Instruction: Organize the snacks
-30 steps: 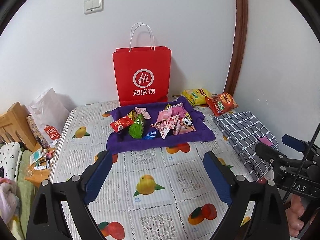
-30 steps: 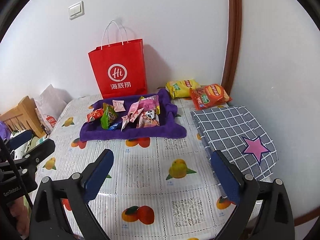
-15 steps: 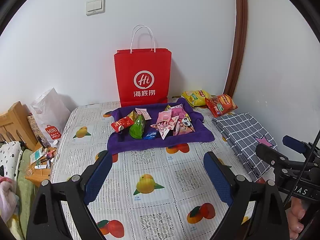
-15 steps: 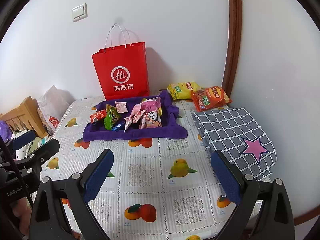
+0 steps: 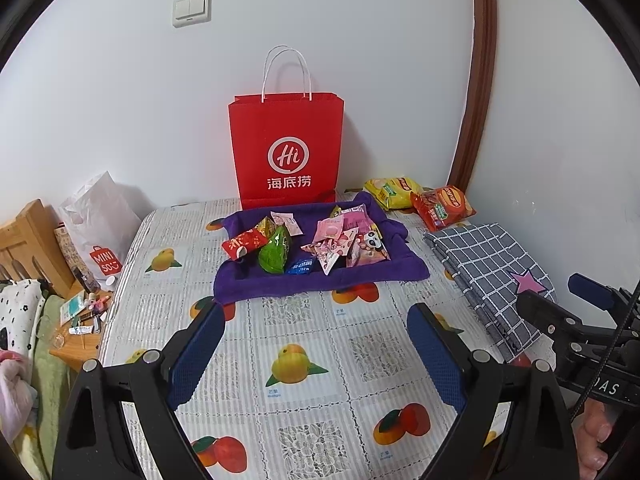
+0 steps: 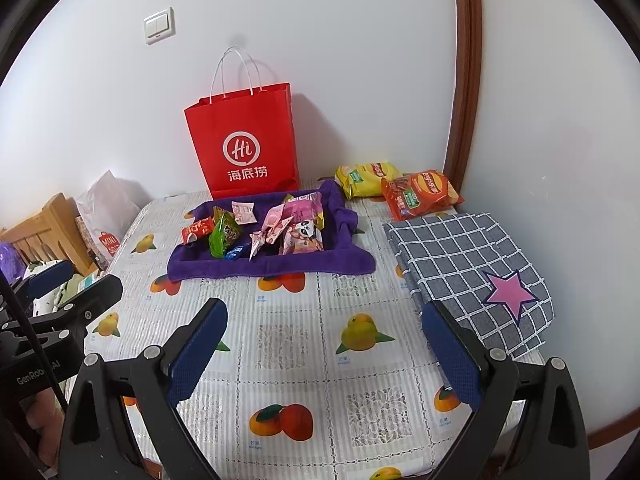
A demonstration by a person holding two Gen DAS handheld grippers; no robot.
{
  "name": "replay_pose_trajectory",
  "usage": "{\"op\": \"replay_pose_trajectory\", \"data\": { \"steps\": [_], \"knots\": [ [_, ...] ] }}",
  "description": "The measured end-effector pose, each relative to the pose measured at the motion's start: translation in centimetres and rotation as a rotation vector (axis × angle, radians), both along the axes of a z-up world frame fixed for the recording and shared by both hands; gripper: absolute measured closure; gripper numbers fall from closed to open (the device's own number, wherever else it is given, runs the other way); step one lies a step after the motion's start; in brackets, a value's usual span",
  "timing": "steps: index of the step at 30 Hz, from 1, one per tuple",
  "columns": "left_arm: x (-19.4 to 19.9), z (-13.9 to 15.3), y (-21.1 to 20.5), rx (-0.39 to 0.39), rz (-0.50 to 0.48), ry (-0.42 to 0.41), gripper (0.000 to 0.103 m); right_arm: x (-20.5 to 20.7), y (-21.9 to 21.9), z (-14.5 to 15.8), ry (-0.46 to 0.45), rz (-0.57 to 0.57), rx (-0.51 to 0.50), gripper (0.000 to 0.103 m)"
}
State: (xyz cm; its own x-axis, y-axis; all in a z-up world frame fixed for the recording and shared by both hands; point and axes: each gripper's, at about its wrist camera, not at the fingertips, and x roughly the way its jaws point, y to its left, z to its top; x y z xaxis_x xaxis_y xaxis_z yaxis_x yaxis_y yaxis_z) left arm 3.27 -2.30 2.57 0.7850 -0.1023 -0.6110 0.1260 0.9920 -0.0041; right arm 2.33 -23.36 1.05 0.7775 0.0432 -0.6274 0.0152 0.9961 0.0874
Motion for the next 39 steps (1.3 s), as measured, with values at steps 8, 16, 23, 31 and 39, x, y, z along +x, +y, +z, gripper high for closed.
{"op": "replay_pose_trajectory", "data": {
  "steps": [8, 16, 23, 31, 39],
  "knots": [
    [0.04, -0.13, 0.02, -0.003, 0.003, 0.004, 0.010, 0.02, -0.07, -0.05, 0.001, -0.003, 0.008, 0.006],
    [0.09, -0.15, 0.07, -0.001, 0.003, 0.002, 0.010, 0.06, -0.01, -0.09, 0.003, -0.005, 0.005, 0.006],
    [0.07, -0.34, 0.25, -0.002, 0.005, 0.003, 0.010, -0.04, 0.08, -0.12, 0.003, -0.004, 0.009, 0.006],
    [0.04, -0.38, 0.28, -0.004, 0.007, 0.004, 0.010, -0.12, 0.23, -0.31, 0.003, 0.000, 0.013, 0.006],
    [0.02, -0.38, 0.38, -0.004, 0.007, 0.004, 0.010, -0.13, 0.30, -0.37, 0.003, 0.001, 0.015, 0.006]
  ]
}}
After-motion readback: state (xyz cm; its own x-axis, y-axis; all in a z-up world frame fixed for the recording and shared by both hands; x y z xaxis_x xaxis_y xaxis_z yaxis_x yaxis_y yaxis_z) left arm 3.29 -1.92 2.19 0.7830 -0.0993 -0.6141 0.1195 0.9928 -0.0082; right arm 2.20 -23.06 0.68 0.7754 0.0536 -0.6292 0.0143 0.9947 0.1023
